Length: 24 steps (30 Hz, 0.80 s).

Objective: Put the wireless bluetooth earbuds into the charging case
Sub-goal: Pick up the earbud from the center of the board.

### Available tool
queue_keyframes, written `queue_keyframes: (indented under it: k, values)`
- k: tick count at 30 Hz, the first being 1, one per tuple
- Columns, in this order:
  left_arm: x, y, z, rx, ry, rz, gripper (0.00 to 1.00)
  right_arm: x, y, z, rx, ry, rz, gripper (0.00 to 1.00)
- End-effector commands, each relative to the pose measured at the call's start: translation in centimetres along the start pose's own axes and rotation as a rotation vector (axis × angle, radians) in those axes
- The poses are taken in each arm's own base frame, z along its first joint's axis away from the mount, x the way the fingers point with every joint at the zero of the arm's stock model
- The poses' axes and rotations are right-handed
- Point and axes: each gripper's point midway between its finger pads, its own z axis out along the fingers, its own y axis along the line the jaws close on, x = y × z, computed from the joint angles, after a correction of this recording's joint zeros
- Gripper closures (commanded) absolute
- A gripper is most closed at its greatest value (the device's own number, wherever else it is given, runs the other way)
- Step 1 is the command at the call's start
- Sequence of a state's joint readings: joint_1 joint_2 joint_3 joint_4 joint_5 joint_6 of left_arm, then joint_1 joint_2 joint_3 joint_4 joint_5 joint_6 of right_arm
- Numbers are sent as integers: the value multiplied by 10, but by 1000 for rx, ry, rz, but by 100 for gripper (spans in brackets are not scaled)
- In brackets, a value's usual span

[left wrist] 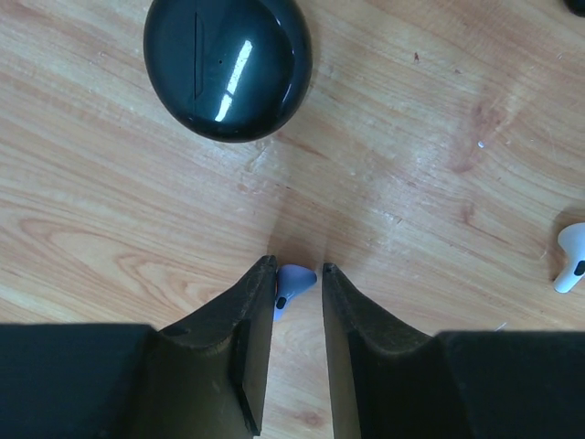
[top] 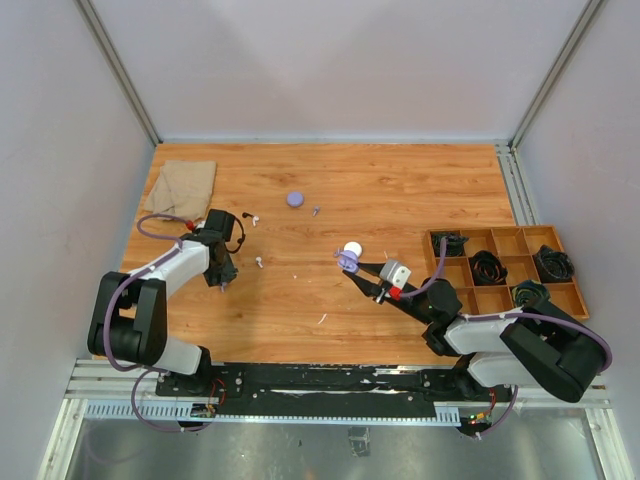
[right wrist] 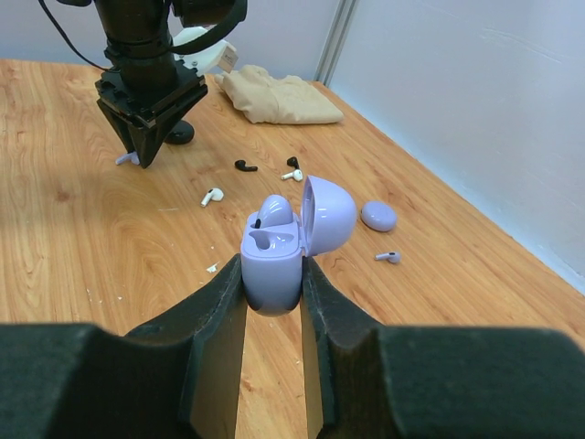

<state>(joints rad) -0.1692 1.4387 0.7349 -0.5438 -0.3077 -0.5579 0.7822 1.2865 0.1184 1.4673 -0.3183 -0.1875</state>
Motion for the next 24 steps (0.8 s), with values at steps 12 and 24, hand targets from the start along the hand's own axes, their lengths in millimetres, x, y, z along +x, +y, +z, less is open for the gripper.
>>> queue_keyframes:
  k: [12, 24]
  values:
    - [16, -9, -4, 81, 77, 8, 73, -12, 2, -1, -5, -51, -42, 99]
    - [1, -48, -48, 311, -69, -44, 84, -24, 9, 4, -47, -91, -8, 99]
